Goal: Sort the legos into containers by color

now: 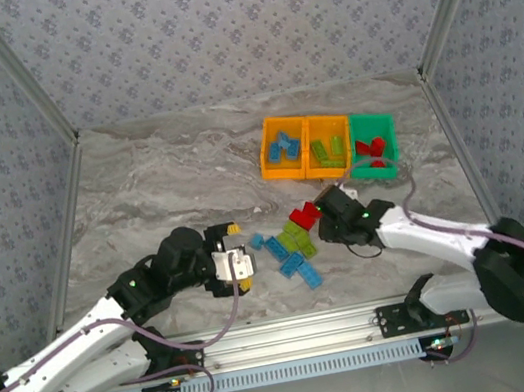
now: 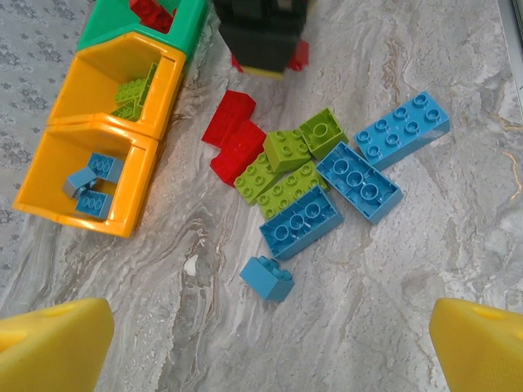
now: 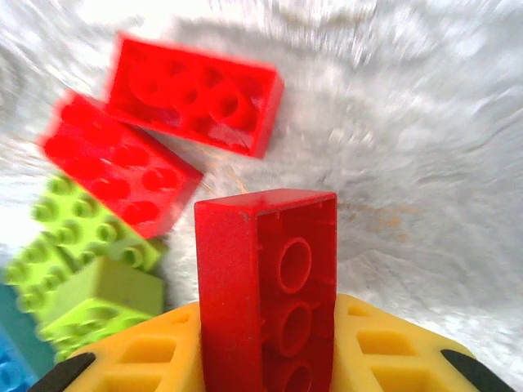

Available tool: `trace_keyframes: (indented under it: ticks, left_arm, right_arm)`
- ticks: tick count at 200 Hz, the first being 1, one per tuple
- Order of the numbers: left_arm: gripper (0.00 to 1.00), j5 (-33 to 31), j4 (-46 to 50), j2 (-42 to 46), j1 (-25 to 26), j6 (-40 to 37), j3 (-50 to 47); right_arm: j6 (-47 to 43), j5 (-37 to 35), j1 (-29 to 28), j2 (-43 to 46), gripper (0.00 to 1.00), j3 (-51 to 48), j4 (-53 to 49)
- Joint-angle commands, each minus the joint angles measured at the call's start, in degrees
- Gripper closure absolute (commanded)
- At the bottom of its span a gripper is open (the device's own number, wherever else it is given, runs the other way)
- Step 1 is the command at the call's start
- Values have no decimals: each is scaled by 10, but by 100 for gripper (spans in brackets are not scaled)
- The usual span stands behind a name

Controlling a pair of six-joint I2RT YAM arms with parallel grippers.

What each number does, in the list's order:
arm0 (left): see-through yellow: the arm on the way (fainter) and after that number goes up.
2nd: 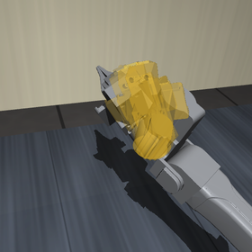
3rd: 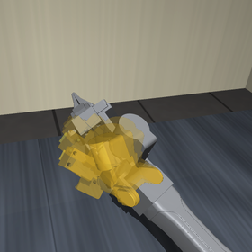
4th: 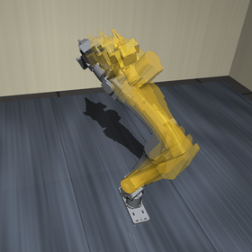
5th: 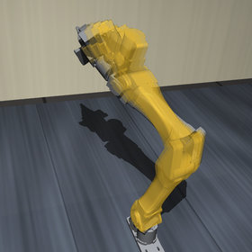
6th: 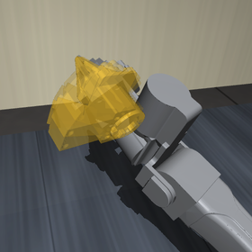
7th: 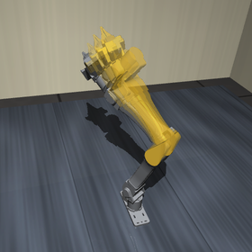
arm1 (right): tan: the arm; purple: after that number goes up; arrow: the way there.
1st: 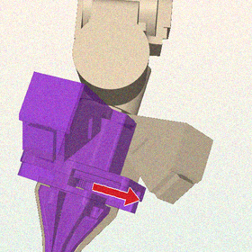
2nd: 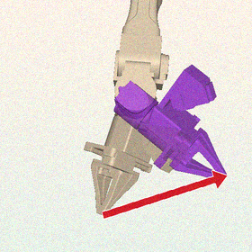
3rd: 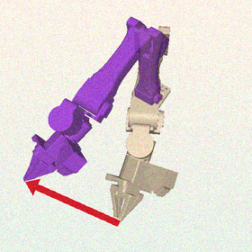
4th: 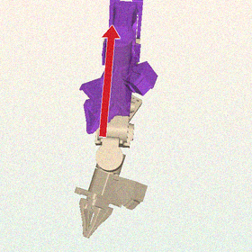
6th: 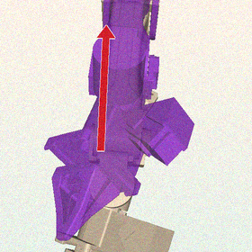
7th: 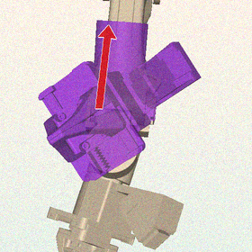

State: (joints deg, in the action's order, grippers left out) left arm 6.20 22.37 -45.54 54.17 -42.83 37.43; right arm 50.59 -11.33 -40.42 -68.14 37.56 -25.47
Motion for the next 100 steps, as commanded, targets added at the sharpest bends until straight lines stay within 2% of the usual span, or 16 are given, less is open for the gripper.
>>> trace_keyframes:
  ticks: [1, 19, 43, 68, 100]
  left_arm:
    - [1, 12, 0, 3, 6, 5, 26]
    - [1, 13, -1, -1, 8, 6, 26]
    - [1, 10, 0, -4, 10, 6, 25]
    - [1, -3, 0, -4, 11, 4, 21]
    - [1, -13, 1, -6, 11, 0, 19]
  right_arm:
    - [-7, -80, 6, 74, 72, 32, -85]
    - [-60, -110, 49, 100, 72, 77, -124]
    - [-170, -81, 173, 67, 73, 144, -104]
    - [-239, -7, 281, -54, 73, 227, -66]
    - [-270, 11, 339, -202, 73, 335, -54]
